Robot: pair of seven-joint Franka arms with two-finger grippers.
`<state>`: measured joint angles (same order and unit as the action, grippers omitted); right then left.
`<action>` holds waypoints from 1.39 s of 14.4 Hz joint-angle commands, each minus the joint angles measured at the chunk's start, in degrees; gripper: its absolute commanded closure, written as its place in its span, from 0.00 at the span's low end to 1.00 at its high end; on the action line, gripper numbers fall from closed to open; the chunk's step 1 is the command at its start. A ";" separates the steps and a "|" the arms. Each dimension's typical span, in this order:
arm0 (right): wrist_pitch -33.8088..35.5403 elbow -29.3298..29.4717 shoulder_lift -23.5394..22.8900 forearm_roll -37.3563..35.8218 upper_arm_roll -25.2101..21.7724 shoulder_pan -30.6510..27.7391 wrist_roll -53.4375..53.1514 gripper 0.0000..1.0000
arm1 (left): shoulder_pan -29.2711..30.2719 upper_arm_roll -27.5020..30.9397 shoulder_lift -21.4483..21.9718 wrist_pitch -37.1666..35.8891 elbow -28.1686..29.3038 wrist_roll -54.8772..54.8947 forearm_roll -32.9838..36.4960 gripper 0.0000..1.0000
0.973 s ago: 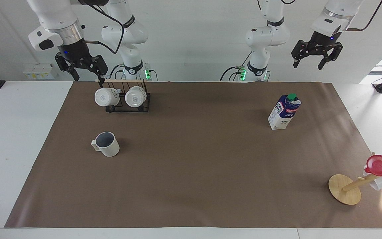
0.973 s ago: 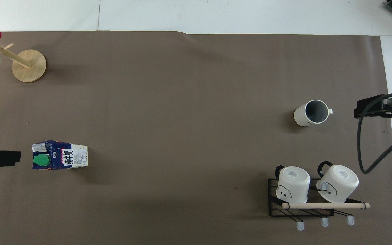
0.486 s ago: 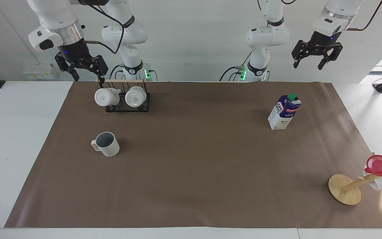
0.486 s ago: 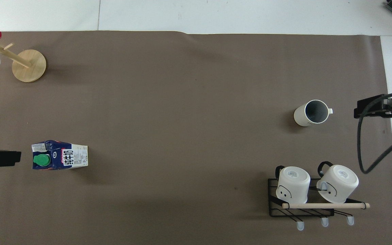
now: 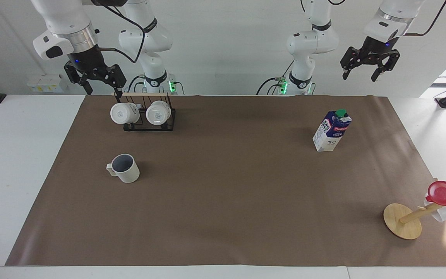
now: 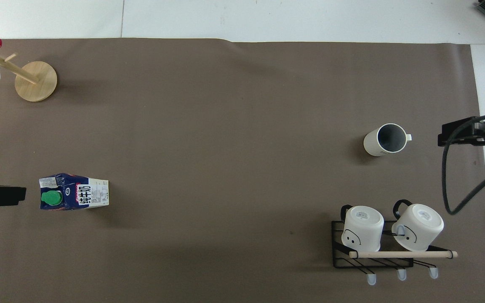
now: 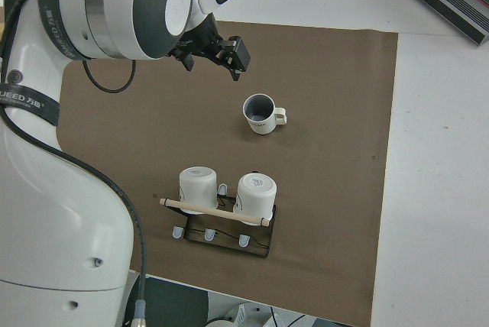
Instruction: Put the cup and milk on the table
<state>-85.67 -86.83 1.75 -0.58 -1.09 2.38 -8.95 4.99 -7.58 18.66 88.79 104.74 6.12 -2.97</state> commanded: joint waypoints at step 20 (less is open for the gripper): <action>1.20 0.35 -0.08 0.93 0.13 -0.80 1.30 0.00 | 0.63 -0.33 -0.82 -1.61 -1.73 0.65 0.77 0.00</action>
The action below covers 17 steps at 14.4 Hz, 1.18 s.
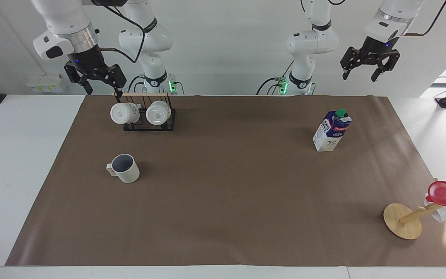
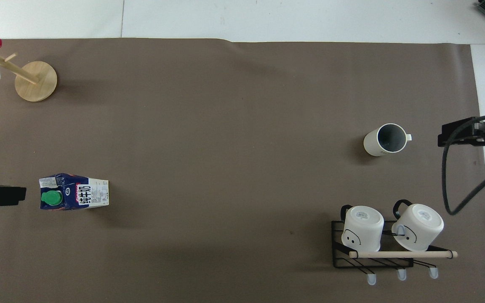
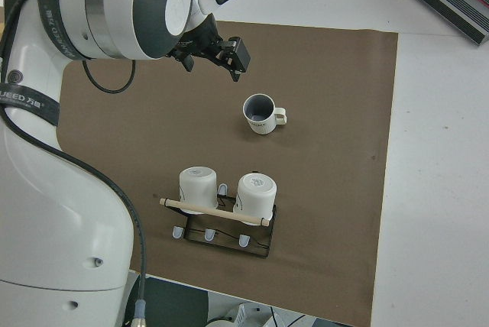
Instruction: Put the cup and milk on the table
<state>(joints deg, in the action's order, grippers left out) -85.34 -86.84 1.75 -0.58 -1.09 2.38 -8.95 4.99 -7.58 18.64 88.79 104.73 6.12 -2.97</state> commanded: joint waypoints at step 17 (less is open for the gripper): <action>-1.06 -0.53 0.18 1.02 0.30 -0.45 0.95 0.00 | 0.63 -0.33 -0.88 -1.60 -1.73 0.65 0.86 0.00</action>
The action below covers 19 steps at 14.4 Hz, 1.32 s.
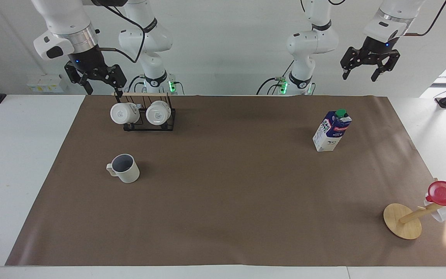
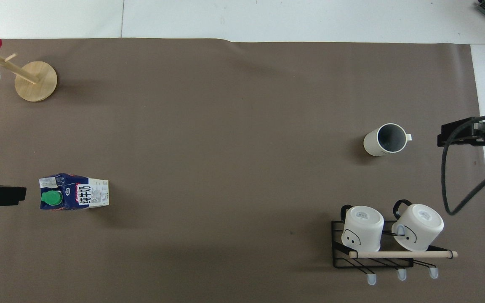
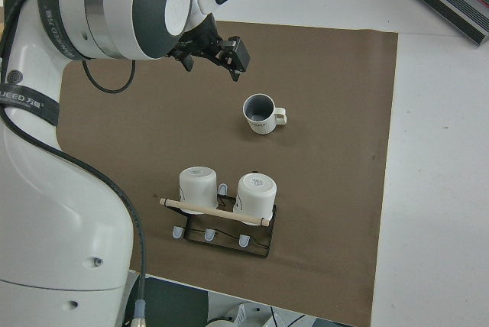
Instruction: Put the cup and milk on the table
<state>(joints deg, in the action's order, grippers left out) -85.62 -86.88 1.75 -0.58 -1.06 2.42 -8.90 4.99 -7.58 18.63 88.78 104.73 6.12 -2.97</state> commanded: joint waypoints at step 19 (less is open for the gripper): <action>-9.03 -6.64 -0.17 0.93 0.45 0.04 1.35 0.00 | 0.63 -0.33 -0.79 -1.60 -1.72 0.65 0.77 0.00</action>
<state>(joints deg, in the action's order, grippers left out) -92.54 -91.31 0.97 -0.57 -0.72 2.71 -8.90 4.99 -7.58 18.62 88.78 104.73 6.12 -2.97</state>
